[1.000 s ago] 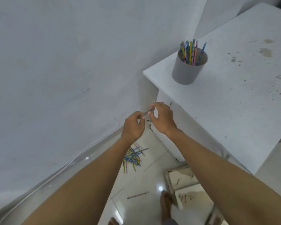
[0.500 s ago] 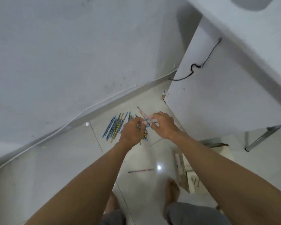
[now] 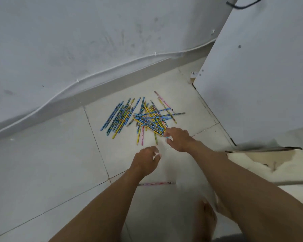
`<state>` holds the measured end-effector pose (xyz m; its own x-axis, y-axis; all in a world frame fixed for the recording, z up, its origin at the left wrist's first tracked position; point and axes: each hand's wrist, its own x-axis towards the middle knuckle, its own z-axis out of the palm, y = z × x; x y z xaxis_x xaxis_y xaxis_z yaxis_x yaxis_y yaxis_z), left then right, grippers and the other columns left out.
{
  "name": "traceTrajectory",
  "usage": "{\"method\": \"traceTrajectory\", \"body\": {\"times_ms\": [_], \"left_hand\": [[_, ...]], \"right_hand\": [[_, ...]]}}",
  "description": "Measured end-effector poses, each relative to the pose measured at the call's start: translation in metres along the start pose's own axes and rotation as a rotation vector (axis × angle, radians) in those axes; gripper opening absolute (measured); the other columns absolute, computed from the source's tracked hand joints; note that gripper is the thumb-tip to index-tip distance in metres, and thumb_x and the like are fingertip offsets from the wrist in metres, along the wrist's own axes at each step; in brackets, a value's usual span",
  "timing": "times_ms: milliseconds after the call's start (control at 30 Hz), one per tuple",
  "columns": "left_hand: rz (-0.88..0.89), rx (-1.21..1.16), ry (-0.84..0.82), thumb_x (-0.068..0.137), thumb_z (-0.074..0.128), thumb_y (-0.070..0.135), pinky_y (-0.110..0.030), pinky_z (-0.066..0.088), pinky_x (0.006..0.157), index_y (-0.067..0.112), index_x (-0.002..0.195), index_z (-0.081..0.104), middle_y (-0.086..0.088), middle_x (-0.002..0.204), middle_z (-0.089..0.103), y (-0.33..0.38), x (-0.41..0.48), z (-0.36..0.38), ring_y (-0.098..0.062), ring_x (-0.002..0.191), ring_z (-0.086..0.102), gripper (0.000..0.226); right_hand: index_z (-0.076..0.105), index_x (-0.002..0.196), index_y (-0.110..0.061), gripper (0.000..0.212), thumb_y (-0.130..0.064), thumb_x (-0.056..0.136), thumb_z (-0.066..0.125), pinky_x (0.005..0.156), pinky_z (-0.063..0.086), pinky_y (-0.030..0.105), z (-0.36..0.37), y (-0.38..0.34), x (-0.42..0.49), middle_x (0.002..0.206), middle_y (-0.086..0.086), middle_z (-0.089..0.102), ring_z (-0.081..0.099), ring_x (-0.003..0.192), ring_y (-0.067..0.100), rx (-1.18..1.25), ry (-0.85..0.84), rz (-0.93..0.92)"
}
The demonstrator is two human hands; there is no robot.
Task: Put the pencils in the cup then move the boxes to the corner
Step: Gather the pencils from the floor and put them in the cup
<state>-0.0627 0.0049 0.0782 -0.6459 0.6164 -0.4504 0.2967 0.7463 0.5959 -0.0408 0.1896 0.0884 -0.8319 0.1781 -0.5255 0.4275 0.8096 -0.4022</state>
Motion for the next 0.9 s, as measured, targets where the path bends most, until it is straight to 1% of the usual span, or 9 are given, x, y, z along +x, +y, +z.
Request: {"method": "traceTrajectory", "body": {"times_ms": [167,300,367,433,500,600,700,767,900], "left_hand": [[0.037,0.121,-0.123,0.087,0.059,0.050,-0.033,0.045,0.086,0.019,0.109,0.061,-0.002,0.104,0.067,-0.040,0.010,0.059,-0.023,0.099,0.059,0.038],[0.053,0.242,-0.217,0.078,0.066,0.055,-0.035,0.042,0.091,0.018,0.115,0.058,-0.003,0.119,0.062,-0.065,0.017,0.097,-0.023,0.109,0.055,0.054],[0.092,0.331,-0.272,0.073,0.071,0.056,-0.037,0.038,0.095,0.017,0.118,0.055,-0.004,0.123,0.058,-0.069,0.019,0.108,-0.024,0.114,0.050,0.062],[0.159,0.431,-0.289,0.071,0.075,0.051,-0.038,0.036,0.096,0.016,0.117,0.054,-0.006,0.123,0.056,-0.068,0.019,0.116,-0.026,0.116,0.047,0.061],[0.210,0.484,-0.279,0.077,0.073,0.041,-0.040,0.038,0.096,0.014,0.112,0.057,-0.008,0.121,0.056,-0.066,0.019,0.120,-0.027,0.114,0.048,0.047],[0.198,0.430,-0.277,0.089,0.058,0.026,-0.041,0.043,0.092,0.008,0.105,0.061,-0.013,0.114,0.059,-0.065,0.024,0.119,-0.031,0.108,0.055,0.024],[0.142,0.310,-0.227,0.094,0.049,0.024,-0.039,0.045,0.088,0.005,0.105,0.058,-0.016,0.113,0.060,-0.069,0.034,0.108,-0.034,0.105,0.057,0.024],[0.094,0.203,-0.151,0.095,0.047,0.025,-0.038,0.045,0.083,0.004,0.103,0.055,-0.018,0.112,0.061,-0.072,0.042,0.099,-0.035,0.103,0.058,0.024],[-0.021,0.032,0.027,0.094,0.049,0.021,-0.036,0.044,0.074,0.006,0.097,0.053,-0.021,0.102,0.065,-0.077,0.057,0.077,-0.038,0.093,0.060,0.016]], "right_hand": [[0.056,0.118,-0.021,0.023,-0.025,0.097,0.048,0.099,0.031,0.037,0.039,0.020,0.041,0.129,0.001,0.053,0.049,0.119,0.023,-0.047,0.025,0.004],[0.057,0.118,-0.020,0.022,-0.024,0.097,0.050,0.101,0.031,0.038,0.062,0.029,0.062,0.130,0.002,0.053,0.050,0.119,0.024,-0.051,0.050,-0.005],[0.058,0.116,-0.020,0.022,-0.023,0.096,0.051,0.100,0.031,0.038,0.072,0.032,0.067,0.130,0.002,0.053,0.050,0.119,0.024,-0.059,0.055,-0.023],[0.059,0.115,-0.019,0.021,-0.022,0.095,0.052,0.099,0.032,0.038,0.080,0.034,0.068,0.129,0.002,0.054,0.050,0.119,0.024,-0.065,0.059,-0.040],[0.059,0.113,-0.019,0.020,-0.021,0.094,0.053,0.096,0.032,0.036,0.088,0.037,0.069,0.127,0.002,0.055,0.051,0.118,0.023,-0.065,0.066,-0.053],[0.060,0.111,-0.018,0.020,-0.019,0.093,0.053,0.096,0.034,0.037,0.094,0.039,0.070,0.125,0.002,0.056,0.051,0.117,0.023,-0.055,0.086,-0.060],[0.061,0.109,-0.016,0.019,-0.019,0.092,0.054,0.096,0.036,0.039,0.096,0.035,0.075,0.122,0.003,0.057,0.053,0.114,0.024,-0.035,0.128,-0.064],[0.061,0.107,-0.016,0.018,-0.019,0.090,0.056,0.093,0.038,0.039,0.096,0.032,0.079,0.119,0.004,0.057,0.054,0.112,0.025,-0.034,0.177,-0.074],[0.056,0.107,-0.018,0.019,-0.016,0.088,0.055,0.087,0.038,0.039,0.094,0.025,0.087,0.118,0.006,0.052,0.052,0.106,0.028,-0.034,0.325,-0.090]]}}
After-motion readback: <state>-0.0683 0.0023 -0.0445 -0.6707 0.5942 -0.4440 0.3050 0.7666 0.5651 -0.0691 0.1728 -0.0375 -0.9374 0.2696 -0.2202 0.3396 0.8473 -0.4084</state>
